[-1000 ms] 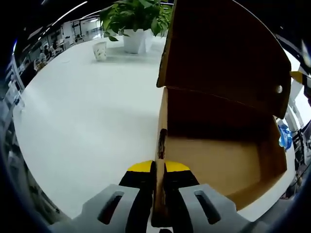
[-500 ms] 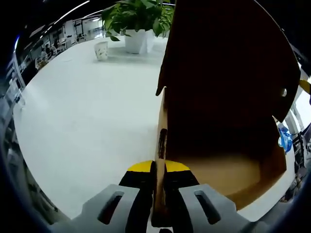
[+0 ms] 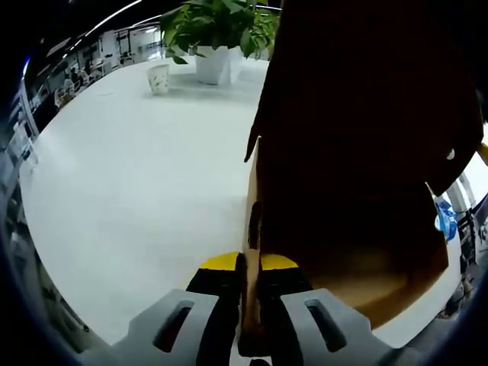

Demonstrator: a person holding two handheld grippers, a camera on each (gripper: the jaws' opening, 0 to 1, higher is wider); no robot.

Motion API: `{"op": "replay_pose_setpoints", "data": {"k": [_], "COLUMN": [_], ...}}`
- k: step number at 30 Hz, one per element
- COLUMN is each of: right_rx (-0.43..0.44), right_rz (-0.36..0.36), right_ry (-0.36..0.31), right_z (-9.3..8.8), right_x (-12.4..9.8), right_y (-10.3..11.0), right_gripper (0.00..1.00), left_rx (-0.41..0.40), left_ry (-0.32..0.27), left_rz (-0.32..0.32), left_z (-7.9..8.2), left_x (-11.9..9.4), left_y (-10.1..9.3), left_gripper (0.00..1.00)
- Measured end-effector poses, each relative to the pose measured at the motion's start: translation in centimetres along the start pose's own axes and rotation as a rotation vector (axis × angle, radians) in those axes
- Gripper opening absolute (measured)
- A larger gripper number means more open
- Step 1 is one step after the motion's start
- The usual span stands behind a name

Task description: Operate the shoe box by opening the lid, removing the specified soft item, and placing it in the target area until the item is outside and the box remains undamaged.

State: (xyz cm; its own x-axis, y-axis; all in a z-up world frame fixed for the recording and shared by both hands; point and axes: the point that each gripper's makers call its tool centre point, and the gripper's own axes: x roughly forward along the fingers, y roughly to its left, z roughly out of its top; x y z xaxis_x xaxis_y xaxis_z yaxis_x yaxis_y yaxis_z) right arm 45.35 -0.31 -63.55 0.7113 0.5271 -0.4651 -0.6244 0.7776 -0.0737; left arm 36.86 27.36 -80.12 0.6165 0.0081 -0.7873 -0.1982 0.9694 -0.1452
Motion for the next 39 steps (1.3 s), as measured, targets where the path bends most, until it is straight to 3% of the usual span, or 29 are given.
{"op": "replay_pose_setpoints", "data": {"k": [11,23,32,39], "right_rx": [0.002,0.012,0.007,0.006], "right_rz": [-0.010,-0.010,-0.012,-0.008], "right_ry": [-0.019,-0.020,-0.014,-0.011], "right_z": [-1.4,-2.5,-3.2,-3.6], "right_x": [-1.0,-1.6,-1.9,-2.0], "right_y": [1.0,1.6,2.1,2.4], "right_gripper": [0.00,0.00,0.00,0.00], "left_rx": [0.006,0.021,0.092,0.115], "left_ry": [-0.006,-0.030,-0.051,-0.100], "left_rz": [-0.056,-0.232,-0.274,-0.284], "left_z": [0.1,0.6,1.0,2.1], "left_x": [0.1,0.6,0.5,-0.7], "left_y": [-0.1,-0.6,-0.9,-0.5], "left_gripper": [0.06,0.14,0.17,0.17]}}
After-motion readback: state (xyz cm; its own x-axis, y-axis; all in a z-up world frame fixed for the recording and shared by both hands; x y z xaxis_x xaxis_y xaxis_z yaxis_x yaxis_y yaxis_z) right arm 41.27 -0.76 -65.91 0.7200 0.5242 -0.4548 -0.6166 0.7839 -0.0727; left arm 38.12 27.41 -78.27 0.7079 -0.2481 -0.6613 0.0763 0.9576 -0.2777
